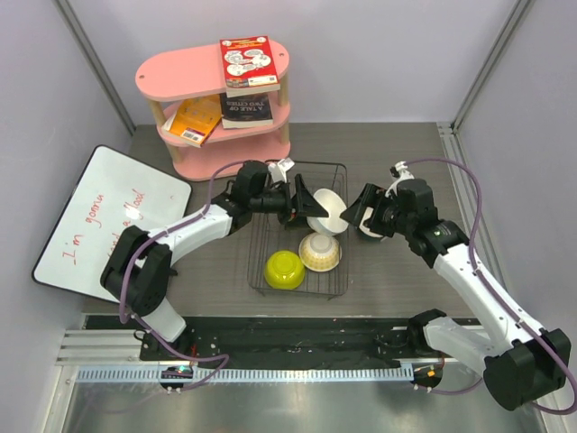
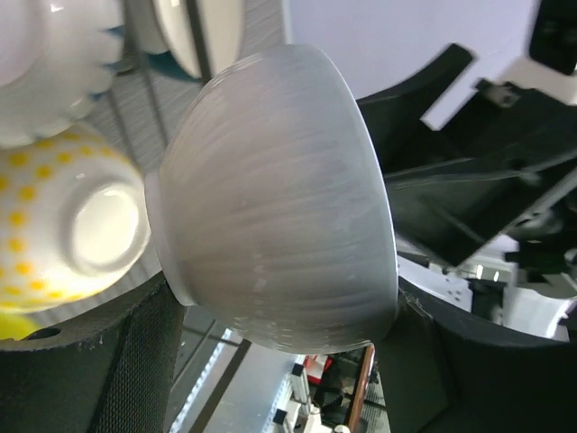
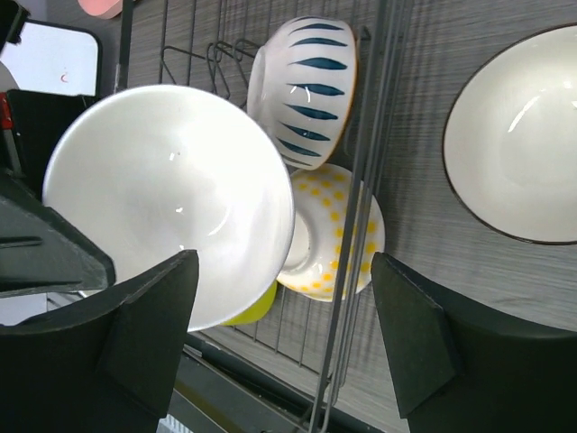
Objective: Unload the bowls from the dish rack
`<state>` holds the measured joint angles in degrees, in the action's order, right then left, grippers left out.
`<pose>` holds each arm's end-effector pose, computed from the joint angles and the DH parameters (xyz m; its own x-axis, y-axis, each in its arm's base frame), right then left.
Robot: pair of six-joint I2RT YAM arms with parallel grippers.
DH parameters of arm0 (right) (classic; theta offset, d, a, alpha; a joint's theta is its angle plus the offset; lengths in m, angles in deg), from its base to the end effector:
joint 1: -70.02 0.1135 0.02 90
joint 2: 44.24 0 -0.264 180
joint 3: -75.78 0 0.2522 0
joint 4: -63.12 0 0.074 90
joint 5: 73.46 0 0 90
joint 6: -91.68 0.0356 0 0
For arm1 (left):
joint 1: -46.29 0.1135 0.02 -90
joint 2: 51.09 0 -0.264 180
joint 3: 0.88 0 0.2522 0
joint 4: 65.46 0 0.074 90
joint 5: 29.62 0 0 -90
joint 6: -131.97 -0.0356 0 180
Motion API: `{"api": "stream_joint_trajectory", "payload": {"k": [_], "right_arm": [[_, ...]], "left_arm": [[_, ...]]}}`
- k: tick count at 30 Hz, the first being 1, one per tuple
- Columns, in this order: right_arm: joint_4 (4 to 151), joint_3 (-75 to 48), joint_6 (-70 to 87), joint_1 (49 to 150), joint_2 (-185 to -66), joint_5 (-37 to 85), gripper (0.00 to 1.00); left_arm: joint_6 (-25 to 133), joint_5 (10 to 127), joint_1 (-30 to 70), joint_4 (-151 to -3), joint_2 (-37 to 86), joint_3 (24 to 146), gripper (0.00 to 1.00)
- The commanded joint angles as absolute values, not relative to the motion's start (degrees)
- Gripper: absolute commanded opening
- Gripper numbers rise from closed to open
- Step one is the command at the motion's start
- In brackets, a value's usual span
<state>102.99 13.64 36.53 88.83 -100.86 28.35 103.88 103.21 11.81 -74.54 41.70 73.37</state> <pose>0.2018 0.0764 0.2968 -0.7101 0.3490 -0.6115 -0.0851 0.8196 0.5665 0.2836 -0.2241 0.2506 -0.9843 -0.1089 -0.1392 0.0921 0.3556 -0.9301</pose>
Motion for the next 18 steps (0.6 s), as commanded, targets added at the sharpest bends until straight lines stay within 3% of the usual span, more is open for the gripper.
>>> {"api": "stream_joint_trajectory", "payload": {"k": [1, 9, 11, 12, 14, 15, 18], "right_arm": [[96.9, 15.1, 39.9, 91.1, -101.2, 26.6, 0.83], [94.4, 15.6, 41.7, 94.5, -104.4, 24.2, 0.77], [93.6, 15.6, 42.2, 95.1, -104.7, 23.6, 0.72], [93.7, 15.4, 42.1, 95.4, -105.1, 23.2, 0.56], [95.0, 14.3, 42.1, 95.6, -106.6, 22.7, 0.39], [95.3, 14.0, 42.0, 95.9, -107.2, 22.6, 0.19], [95.7, 13.8, 42.1, 96.1, -108.1, 22.7, 0.06]], "left_arm": [[110.3, 109.1, 11.9, -59.7, 41.2, 74.8, 0.0], [113.5, 110.8, 11.9, -55.2, 40.6, 73.8, 0.0], [113.7, 111.2, 11.9, -54.9, 40.4, 73.4, 0.0], [113.4, 111.3, 11.9, -55.0, 40.2, 73.2, 0.0], [113.0, 111.4, 11.8, -55.3, 40.1, 72.8, 0.0], [112.6, 111.4, 11.8, -55.8, 39.9, 72.5, 0.0], [111.7, 111.7, 11.9, -56.0, 39.7, 71.3, 0.0]]}}
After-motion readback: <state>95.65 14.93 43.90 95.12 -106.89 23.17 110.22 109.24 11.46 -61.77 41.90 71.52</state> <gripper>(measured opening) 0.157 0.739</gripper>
